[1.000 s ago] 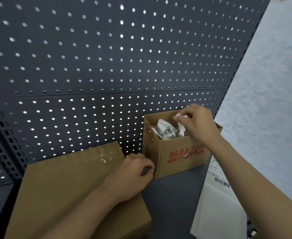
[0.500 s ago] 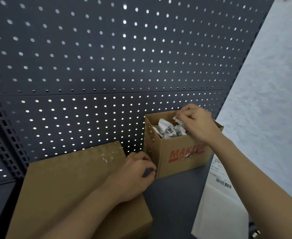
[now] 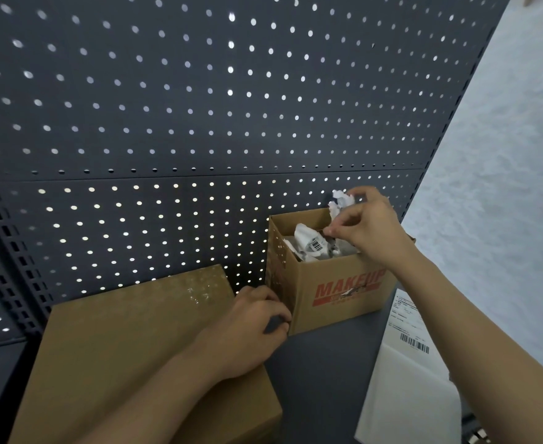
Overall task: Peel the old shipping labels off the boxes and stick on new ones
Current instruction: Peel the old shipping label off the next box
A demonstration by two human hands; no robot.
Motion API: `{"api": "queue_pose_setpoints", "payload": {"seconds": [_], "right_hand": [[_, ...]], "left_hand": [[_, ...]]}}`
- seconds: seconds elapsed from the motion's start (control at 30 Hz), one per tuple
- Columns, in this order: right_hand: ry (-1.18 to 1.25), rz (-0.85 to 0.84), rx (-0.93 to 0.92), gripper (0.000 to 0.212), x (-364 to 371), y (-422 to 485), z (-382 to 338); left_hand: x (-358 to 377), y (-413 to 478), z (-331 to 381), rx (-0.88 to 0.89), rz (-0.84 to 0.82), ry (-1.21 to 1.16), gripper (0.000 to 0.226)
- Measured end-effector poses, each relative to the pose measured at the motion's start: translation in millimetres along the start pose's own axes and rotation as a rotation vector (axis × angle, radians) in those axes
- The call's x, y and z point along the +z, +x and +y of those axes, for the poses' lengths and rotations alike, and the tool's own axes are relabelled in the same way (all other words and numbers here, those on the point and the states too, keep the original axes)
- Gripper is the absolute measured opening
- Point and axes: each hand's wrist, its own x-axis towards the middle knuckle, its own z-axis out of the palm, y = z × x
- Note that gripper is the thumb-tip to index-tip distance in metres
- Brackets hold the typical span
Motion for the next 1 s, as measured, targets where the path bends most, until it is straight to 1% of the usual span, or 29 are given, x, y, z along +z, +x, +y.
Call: {"api": "queue_pose_setpoints", "payload": {"seconds": [0.03, 0.07, 0.17, 0.37, 0.47, 0.57, 0.73, 0.83, 0.87, 1.0], "right_hand": [[0.019, 0.008, -0.031, 0.008, 0, -1, 0], [0.045, 0.023, -0.056, 0.01, -1, -2, 1], [0.105, 0.044, -0.053, 0.018, -3, -4, 2], [0.057, 0.075, -0.053, 0.013, -5, -2, 6], [0.014, 0.066, -0.048, 0.006, -6, -1, 5], [0.009, 0.075, -0.013, 0.016, -7, -2, 5], [0.133, 0.128, 0.015, 0.01, -14, -7, 1], [0.242, 0.134, 0.041, 0.024, -18, -10, 3], [0.256, 0.124, 0.052, 0.025, -19, -11, 4], [0.263, 0.153, 0.067, 0.011, -29, -25, 3]], "left_hand": [[0, 0, 0, -0.001, -0.001, 0.0, 0.024], [0, -1, 1, -0.001, -0.001, 0.001, 0.024], [-1, 0, 1, 0.003, 0.0, -0.006, 0.024], [0, 2, 1, -0.004, -0.001, -0.028, 0.023], [0, 2, 1, -0.007, -0.005, -0.043, 0.022], [0, 2, 2, -0.004, 0.004, -0.042, 0.022], [0, 1, 2, 0.005, 0.015, -0.035, 0.021], [-1, 1, 1, 0.011, 0.012, -0.034, 0.021], [-1, 1, 2, 0.015, 0.014, -0.033, 0.021], [-4, 1, 3, 0.039, 0.039, -0.028, 0.021]]}}
